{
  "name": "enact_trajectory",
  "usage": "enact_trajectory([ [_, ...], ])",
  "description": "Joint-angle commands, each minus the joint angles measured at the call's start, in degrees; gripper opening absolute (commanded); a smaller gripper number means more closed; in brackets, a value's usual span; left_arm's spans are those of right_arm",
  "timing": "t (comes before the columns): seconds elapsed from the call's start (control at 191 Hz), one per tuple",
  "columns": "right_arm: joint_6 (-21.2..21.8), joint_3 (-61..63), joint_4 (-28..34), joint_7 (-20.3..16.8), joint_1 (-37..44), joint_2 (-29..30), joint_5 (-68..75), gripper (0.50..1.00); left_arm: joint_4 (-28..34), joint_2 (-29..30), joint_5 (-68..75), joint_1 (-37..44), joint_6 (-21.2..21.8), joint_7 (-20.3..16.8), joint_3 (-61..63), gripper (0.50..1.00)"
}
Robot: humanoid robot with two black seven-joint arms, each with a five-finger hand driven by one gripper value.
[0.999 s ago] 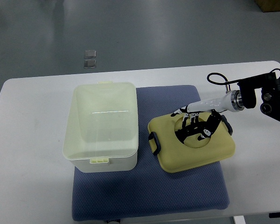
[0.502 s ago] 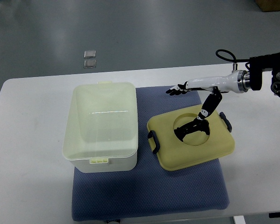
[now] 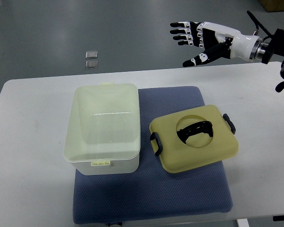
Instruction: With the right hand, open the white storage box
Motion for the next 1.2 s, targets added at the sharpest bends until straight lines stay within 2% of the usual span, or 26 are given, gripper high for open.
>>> enact_trajectory([
  [0.0, -2.67, 0.16, -4.45, -0.06, -1.84, 2.20, 12.27, 0.950, -0.19, 0.00, 0.13, 0.01, 0.00, 0.00, -0.14, 1.000],
  [0.126, -7.94, -0.01, -8.23, -0.23, -4.03, 5.62, 29.14, 0.948, -0.63, 0.00, 0.04, 0.01, 0.00, 0.00, -0.14, 1.000],
  [0.288, -16.73, 0.25, -10.25, -0.15, -5.27, 9.23, 44.87, 0.950, -0.45, 0.00, -0.05, 0.01, 0.00, 0.00, -0.14, 1.000],
  [0.371, -19.81, 0.34, -11.92, -0.14, -5.27, 10.99, 52.61, 0.950, -0.36, 0.00, -0.05, 0.01, 0.00, 0.00, -0.05, 1.000],
  [0.46, -19.90, 0.78, -14.29, 0.03, -5.27, 12.39, 57.71, 0.950, -0.63, 0.00, 0.04, 0.01, 0.00, 0.00, 0.04, 1.000],
  [0.701, -19.81, 0.78, -17.73, 0.65, -5.71, 15.03, 58.77, 0.952, -0.63, 0.00, 0.04, 0.01, 0.00, 0.00, 0.13, 1.000],
  [0.821, -18.67, 0.78, -17.73, 0.65, -6.41, 14.94, 58.59, 0.950, -0.54, 0.00, 0.04, 0.01, 0.00, 0.00, 0.13, 1.000],
  [1.015, -14.28, 0.69, -17.73, 0.65, -7.73, 15.03, 57.80, 0.952, -0.54, 0.00, 0.04, 0.01, 0.00, 0.00, 0.13, 1.000],
  [1.193, -13.13, 0.34, -17.73, 0.65, -7.90, 15.03, 57.80, 0.952, -0.54, 0.00, 0.04, 0.01, 0.00, 0.00, 0.13, 1.000],
])
